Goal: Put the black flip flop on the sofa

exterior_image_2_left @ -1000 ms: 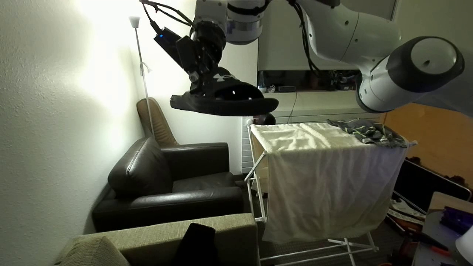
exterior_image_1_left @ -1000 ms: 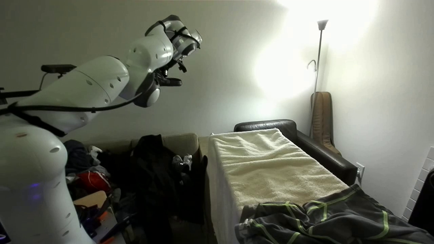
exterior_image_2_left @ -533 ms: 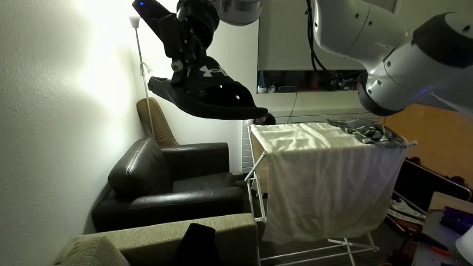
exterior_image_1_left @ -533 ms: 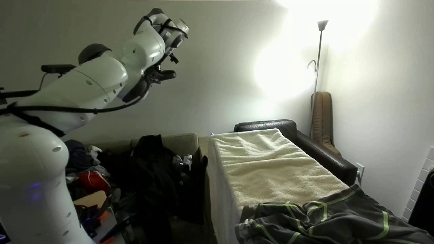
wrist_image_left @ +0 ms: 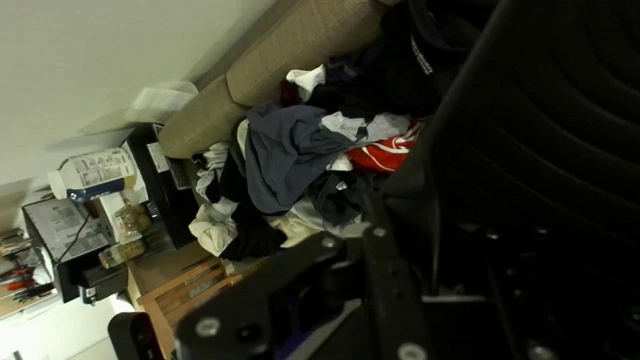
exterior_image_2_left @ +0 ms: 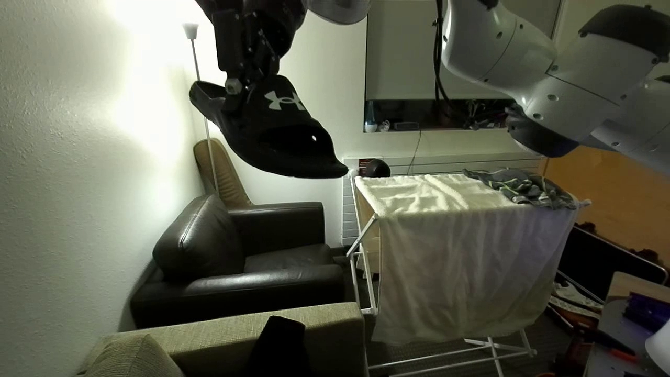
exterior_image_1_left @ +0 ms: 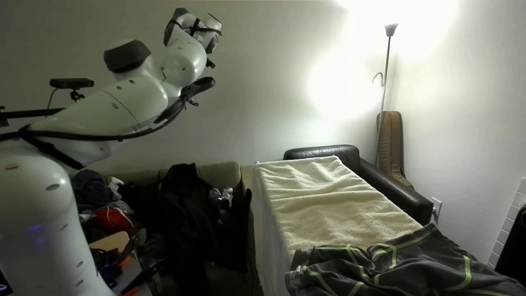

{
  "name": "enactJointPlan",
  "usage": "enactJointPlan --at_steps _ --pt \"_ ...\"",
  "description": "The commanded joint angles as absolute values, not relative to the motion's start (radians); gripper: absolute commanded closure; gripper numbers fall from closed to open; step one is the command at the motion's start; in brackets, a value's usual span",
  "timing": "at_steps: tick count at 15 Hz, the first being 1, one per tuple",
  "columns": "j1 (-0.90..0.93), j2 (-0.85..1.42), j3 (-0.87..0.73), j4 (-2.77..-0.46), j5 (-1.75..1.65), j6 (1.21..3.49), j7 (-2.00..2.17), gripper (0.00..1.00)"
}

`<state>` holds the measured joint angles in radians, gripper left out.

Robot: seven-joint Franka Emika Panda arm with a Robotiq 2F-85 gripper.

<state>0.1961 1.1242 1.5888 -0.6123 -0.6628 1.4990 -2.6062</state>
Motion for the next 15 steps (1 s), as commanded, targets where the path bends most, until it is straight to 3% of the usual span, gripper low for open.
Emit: enactJointPlan --at_steps 1,2,15 --pt "0.038 1.219 1.767 -0.839 -0.843 1.554 -2.606 0.98" --pt "0.128 1.169 1.672 -0.692 -0.763 1.506 -2.606 0.92" --pt "0.069 1.214 1.735 -0.778 -0.81 1.522 -2.606 0.92"
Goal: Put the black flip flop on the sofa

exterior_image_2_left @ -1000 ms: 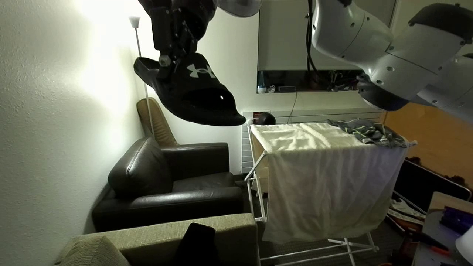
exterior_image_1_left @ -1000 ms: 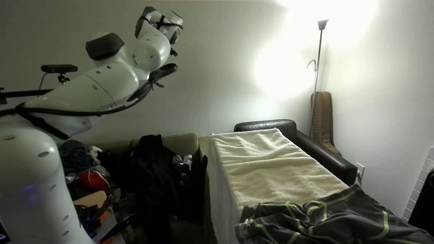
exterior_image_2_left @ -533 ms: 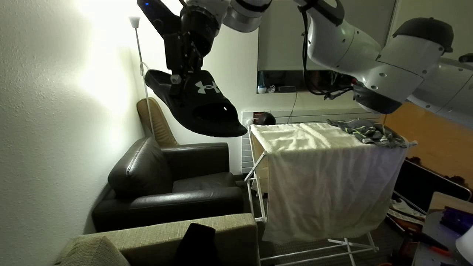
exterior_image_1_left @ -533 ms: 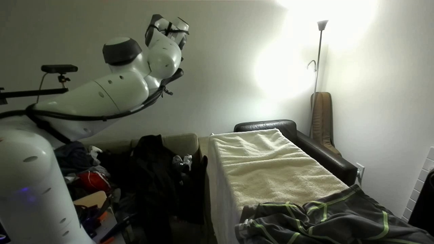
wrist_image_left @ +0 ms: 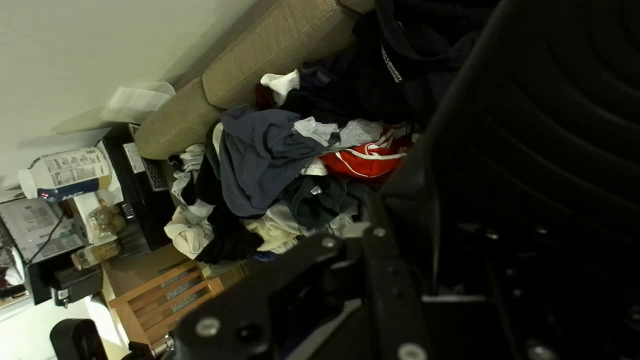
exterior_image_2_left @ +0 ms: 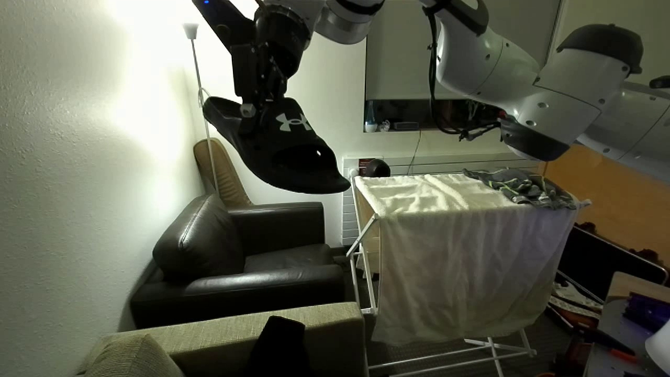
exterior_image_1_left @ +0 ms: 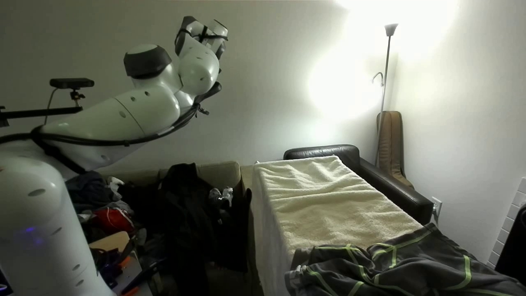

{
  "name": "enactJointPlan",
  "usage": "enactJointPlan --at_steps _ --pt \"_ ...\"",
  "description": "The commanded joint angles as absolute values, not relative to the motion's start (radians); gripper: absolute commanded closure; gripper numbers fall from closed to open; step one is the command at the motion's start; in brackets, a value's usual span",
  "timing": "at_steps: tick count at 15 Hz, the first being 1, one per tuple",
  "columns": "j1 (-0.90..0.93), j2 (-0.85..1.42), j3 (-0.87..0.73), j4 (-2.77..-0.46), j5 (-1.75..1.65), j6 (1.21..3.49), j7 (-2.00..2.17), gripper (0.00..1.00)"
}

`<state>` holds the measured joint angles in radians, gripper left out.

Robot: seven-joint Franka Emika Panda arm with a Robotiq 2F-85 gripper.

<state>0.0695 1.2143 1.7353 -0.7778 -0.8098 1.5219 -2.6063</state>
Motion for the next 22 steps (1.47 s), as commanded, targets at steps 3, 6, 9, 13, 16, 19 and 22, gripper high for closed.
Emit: enactJointPlan --at_steps 3,6,9,13,16,19,22 --pt "0.069 1.214 1.735 -0.778 -0.81 1.522 -2.606 0.67" --pt "0.063 1.214 1.718 -0.777 -0.817 1.52 -2.606 0.53" --pt "0.076 1.23 1.725 -0.787 -0.84 1.515 -2.606 0.34" --pt "0.116 1.26 1.755 -0.804 -0.884 1.493 -2.606 0.08" --pt "0.151 1.288 1.792 -0.817 -0.927 1.464 -2.606 0.0" --pt "0.184 1.319 1.83 -0.81 -0.935 1.423 -2.606 0.0" --pt "0.22 1.336 1.85 -0.774 -0.907 1.355 -2.606 0.0"
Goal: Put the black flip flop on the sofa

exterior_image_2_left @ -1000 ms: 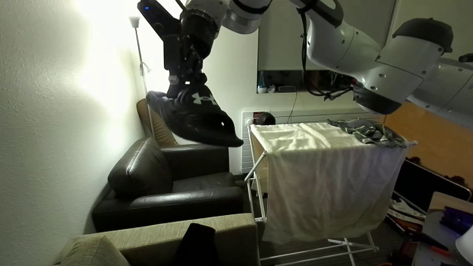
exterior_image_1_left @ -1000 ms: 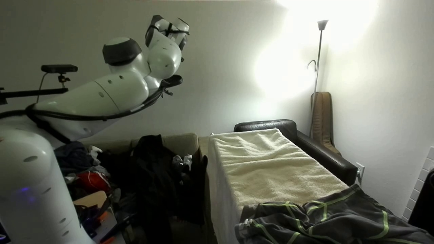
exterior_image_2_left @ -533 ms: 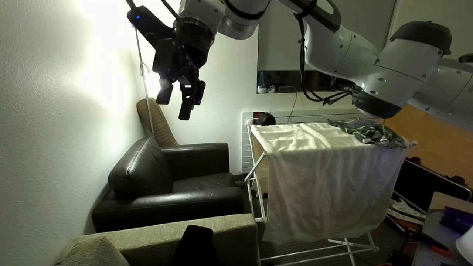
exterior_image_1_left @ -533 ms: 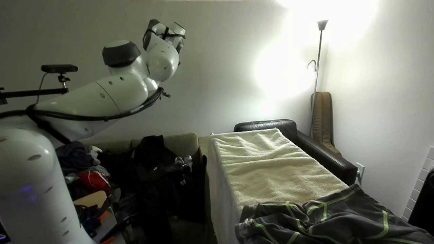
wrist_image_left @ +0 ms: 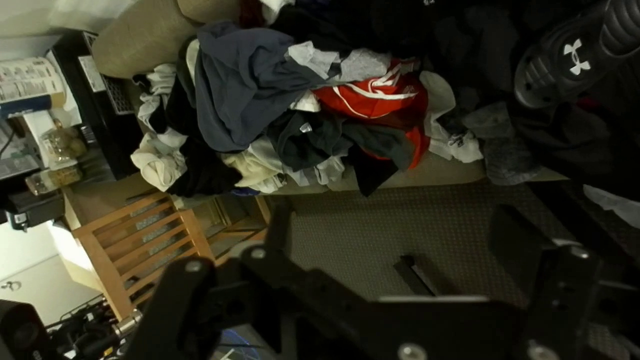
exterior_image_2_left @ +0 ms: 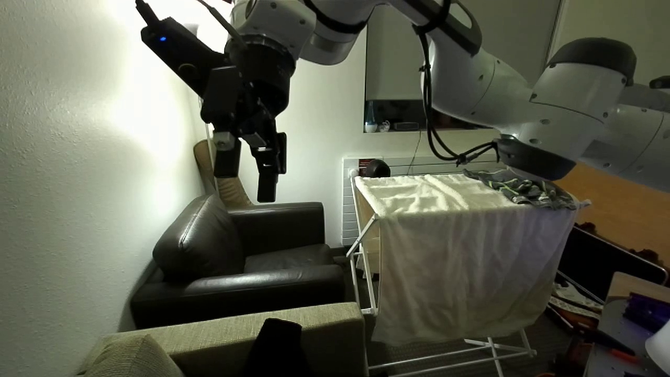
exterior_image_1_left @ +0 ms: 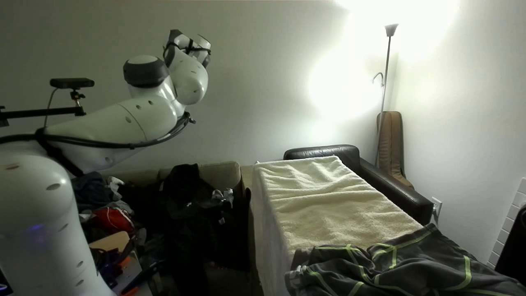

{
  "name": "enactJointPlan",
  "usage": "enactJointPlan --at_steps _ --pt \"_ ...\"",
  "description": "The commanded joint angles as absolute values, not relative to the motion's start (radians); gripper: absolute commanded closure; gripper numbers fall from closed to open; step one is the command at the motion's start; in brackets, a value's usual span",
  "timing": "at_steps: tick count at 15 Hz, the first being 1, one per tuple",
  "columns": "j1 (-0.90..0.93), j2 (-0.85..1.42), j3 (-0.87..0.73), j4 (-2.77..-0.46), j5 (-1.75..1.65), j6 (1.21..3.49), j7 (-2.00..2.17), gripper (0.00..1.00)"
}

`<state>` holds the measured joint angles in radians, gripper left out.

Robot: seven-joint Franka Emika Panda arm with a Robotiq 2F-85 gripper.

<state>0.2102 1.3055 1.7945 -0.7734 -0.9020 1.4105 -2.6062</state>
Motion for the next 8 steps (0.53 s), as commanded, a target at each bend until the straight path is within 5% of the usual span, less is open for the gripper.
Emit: enactJointPlan --at_steps 1,8 --pt "0.231 1.341 1.856 -0.763 -0.899 1.332 -2.606 0.0" --pt "0.259 1.327 1.817 -0.722 -0.895 1.33 -2.606 0.0"
